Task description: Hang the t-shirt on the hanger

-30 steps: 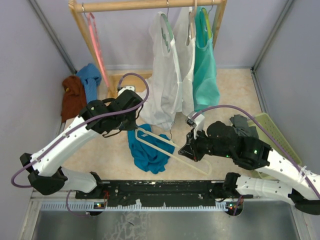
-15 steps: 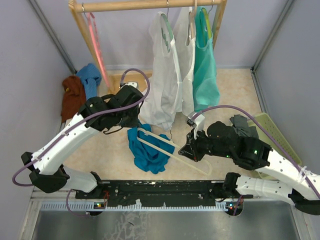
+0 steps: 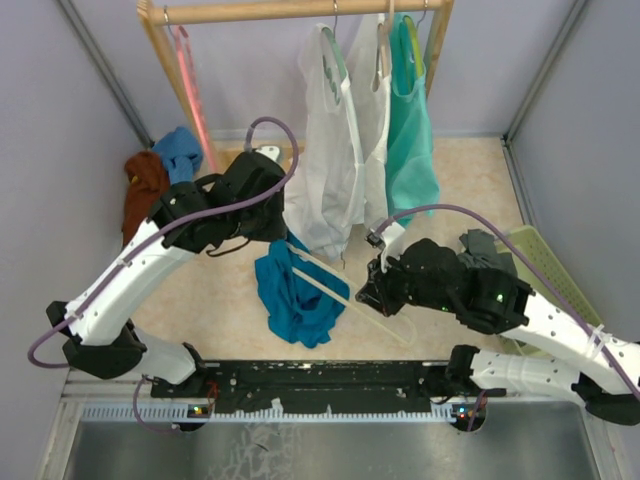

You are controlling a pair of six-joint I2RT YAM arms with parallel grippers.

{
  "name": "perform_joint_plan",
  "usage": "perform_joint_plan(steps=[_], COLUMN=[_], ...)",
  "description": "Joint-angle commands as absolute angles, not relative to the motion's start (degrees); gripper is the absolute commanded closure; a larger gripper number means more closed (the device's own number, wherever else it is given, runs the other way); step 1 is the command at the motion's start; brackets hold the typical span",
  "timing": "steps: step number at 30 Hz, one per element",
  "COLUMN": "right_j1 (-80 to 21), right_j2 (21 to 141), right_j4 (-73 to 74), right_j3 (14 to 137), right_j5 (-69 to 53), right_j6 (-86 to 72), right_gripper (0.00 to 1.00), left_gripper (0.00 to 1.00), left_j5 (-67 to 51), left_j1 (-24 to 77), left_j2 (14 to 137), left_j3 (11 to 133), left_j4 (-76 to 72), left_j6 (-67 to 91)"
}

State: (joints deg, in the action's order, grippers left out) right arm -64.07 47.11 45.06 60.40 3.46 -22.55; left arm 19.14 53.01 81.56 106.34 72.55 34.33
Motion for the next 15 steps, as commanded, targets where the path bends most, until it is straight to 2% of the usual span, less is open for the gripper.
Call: perform_joint_plan(steps=[1, 15], right_j1=[-64.5, -64.5], right_j2=[48.0, 53.0], right_j4=[48.3, 46.0], right_j3=[67.0, 72.0], right_j5=[9.5, 8.1], right_j6=[-20.3, -20.3], right_gripper=[1.00, 1.00], left_gripper=[1.00, 1.00], left_j5=[17.0, 7.6], left_j1=[53.2, 53.3], left_j2=[81.7, 85.9], left_j3=[110.7, 127.1], left_j4=[71.9, 68.4], left_j6=[32.4, 28.5])
